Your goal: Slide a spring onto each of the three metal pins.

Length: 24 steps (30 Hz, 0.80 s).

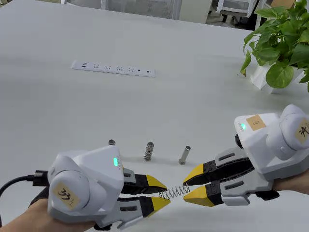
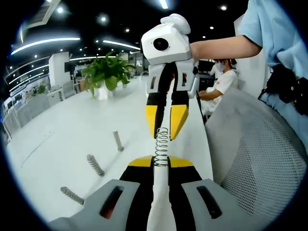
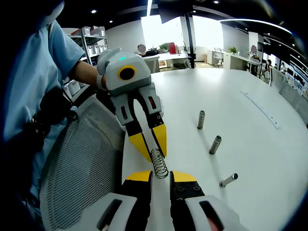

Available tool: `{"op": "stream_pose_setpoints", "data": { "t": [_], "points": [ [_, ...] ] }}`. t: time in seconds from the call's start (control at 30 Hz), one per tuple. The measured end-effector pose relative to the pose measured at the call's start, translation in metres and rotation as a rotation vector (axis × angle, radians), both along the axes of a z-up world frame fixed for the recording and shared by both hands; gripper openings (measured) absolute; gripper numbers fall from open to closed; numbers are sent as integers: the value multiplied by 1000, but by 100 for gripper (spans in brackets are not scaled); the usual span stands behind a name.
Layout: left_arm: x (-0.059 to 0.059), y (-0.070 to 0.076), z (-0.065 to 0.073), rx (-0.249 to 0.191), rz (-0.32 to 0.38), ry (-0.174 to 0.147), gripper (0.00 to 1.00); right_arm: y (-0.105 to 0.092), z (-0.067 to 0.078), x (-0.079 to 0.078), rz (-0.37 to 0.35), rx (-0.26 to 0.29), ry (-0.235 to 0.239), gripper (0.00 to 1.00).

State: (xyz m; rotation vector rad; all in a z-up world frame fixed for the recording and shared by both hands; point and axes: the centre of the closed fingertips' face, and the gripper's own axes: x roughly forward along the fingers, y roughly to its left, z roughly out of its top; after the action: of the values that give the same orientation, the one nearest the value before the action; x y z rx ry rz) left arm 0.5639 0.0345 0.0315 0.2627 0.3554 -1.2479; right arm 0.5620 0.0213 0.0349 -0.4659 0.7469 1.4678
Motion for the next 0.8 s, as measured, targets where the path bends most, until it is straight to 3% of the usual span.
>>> {"op": "stream_pose_setpoints", "data": {
  "t": [0.23, 0.8],
  "points": [
    [0, 0, -1, 3, -3, 5, 6, 1, 1, 0, 12, -8, -2, 7],
    [4, -6, -4, 7, 14, 23, 6, 14, 18, -2, 94, -59, -136, 7]
  ]
}}
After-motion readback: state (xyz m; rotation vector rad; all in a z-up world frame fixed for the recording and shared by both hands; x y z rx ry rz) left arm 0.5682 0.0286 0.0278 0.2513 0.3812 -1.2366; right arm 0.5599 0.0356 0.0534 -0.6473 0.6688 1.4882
